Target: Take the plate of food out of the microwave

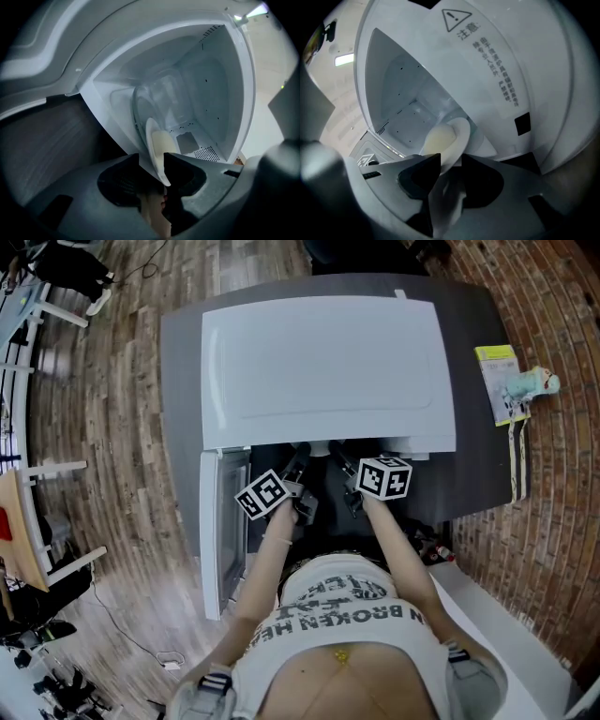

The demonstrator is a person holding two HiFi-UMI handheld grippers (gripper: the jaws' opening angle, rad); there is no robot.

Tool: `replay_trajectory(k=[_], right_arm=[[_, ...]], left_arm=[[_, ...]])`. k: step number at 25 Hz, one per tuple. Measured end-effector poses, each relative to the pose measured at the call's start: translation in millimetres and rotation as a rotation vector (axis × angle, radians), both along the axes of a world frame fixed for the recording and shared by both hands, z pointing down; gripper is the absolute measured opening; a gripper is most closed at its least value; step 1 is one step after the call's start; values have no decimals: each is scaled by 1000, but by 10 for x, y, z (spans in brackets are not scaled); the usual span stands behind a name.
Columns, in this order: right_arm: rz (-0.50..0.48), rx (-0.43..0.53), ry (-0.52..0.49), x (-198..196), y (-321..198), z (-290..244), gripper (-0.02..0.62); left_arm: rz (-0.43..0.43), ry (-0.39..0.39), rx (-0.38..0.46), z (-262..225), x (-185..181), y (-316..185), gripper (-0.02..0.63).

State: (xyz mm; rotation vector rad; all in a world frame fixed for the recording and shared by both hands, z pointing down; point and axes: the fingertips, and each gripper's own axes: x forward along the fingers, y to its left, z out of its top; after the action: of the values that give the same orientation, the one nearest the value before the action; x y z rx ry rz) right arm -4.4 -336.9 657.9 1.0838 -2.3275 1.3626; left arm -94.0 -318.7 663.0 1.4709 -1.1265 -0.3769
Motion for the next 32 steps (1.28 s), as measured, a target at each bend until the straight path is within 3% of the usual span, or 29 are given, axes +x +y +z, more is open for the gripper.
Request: replay_trajectory(k=[5, 7, 18, 32], right_arm=[[28, -50, -63, 12, -25, 8, 114], [47, -73, -89, 28, -36, 26, 103], [125, -172, -209, 44, -13, 27, 66], [166, -192, -266, 121, 139, -46, 57]], left_arm=[[0, 15, 14, -12, 8, -55, 123], [-2, 24, 17, -20, 10, -67, 60], [-32, 77, 18, -36, -8, -29, 43], [-37, 98, 22, -112, 59, 133, 41]])
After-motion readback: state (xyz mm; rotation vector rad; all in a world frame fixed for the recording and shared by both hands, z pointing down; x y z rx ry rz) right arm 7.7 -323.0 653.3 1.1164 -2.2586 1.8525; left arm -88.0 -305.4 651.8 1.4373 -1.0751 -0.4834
